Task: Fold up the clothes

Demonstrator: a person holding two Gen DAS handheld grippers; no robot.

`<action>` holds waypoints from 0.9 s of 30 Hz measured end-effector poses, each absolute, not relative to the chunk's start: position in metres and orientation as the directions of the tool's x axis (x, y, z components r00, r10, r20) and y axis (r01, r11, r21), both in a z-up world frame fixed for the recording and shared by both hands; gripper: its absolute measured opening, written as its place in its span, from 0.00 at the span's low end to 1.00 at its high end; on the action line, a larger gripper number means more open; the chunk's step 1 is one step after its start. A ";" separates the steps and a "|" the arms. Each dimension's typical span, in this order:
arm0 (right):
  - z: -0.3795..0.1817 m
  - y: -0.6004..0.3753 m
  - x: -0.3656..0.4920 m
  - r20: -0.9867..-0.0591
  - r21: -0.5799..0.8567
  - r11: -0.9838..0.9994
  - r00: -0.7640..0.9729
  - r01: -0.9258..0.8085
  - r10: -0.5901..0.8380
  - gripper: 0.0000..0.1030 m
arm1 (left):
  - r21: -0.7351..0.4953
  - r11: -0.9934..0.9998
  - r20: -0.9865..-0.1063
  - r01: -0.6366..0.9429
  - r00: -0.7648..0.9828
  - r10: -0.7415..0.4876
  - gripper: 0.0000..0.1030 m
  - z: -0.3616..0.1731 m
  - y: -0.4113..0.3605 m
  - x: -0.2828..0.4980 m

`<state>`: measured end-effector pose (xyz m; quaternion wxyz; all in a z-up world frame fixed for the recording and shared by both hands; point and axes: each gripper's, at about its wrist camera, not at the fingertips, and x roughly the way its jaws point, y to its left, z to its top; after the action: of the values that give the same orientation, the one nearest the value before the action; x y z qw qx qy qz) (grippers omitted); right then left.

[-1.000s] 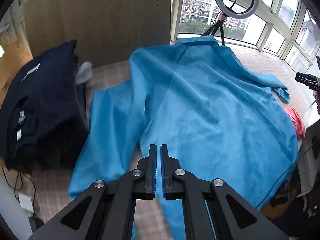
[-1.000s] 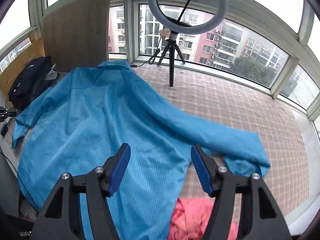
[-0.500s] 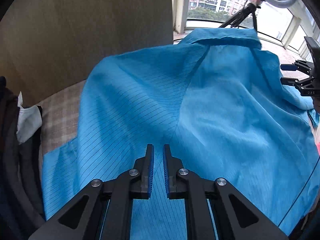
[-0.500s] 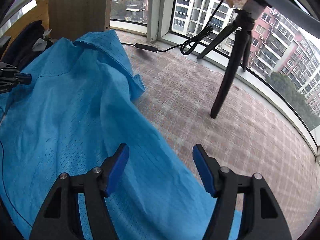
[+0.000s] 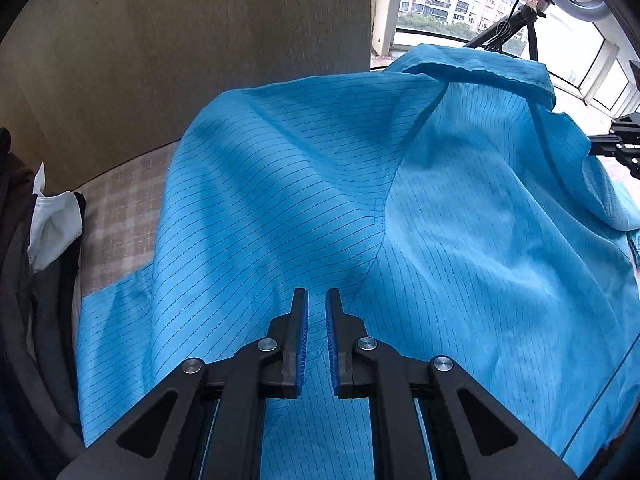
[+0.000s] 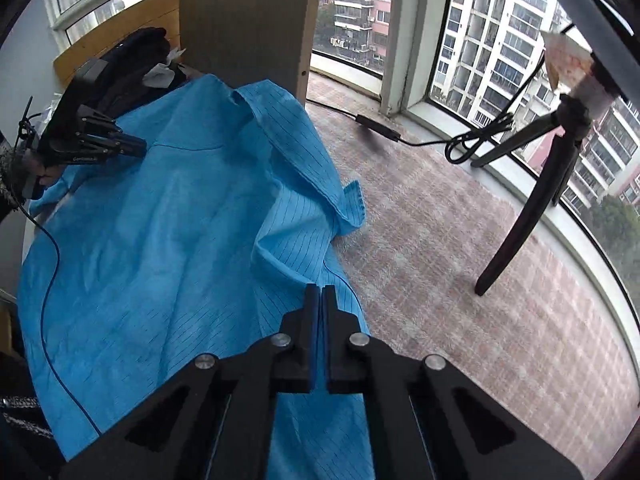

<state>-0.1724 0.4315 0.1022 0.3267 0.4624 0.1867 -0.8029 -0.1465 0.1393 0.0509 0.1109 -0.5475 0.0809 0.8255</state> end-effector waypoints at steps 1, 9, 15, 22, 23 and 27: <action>0.105 0.432 -0.172 -0.862 -0.011 -0.714 -0.368 0.701 -0.348 0.01 | 0.012 -0.961 -0.922 -0.275 -0.376 0.096 0.09 0.051 0.141 -0.145; 0.107 0.417 -0.167 -0.889 -0.107 -0.608 -0.349 0.787 -0.296 0.58 | 0.032 -0.953 -0.924 -0.302 -0.373 0.087 0.09 0.049 0.150 -0.134; 0.079 0.403 -0.174 -0.929 -0.130 -0.578 -0.303 0.805 -0.212 0.50 | 0.043 -0.956 -0.935 -0.289 -0.348 0.063 0.09 0.036 0.145 -0.128; 0.080 0.412 -0.192 -0.888 -0.320 -0.637 -0.456 0.701 -0.055 0.02 | 0.063 -0.962 -0.934 -0.266 -0.356 0.038 0.09 0.024 0.142 -0.127; 0.081 0.416 -0.200 -0.859 -0.388 -0.658 -0.511 0.645 0.005 0.02 | 0.086 -0.963 -0.930 -0.255 -0.367 0.015 0.09 0.022 0.142 -0.131; 0.067 0.427 -0.238 -0.758 -0.550 -0.716 -0.618 0.431 0.210 0.02 | 0.106 -0.972 -0.924 -0.211 -0.382 -0.018 0.09 0.019 0.140 -0.139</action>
<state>-0.2377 0.4265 0.0669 0.0674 0.4321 0.3709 -0.8192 -0.1391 0.1399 0.0190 0.0585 -0.5529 0.1036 0.8247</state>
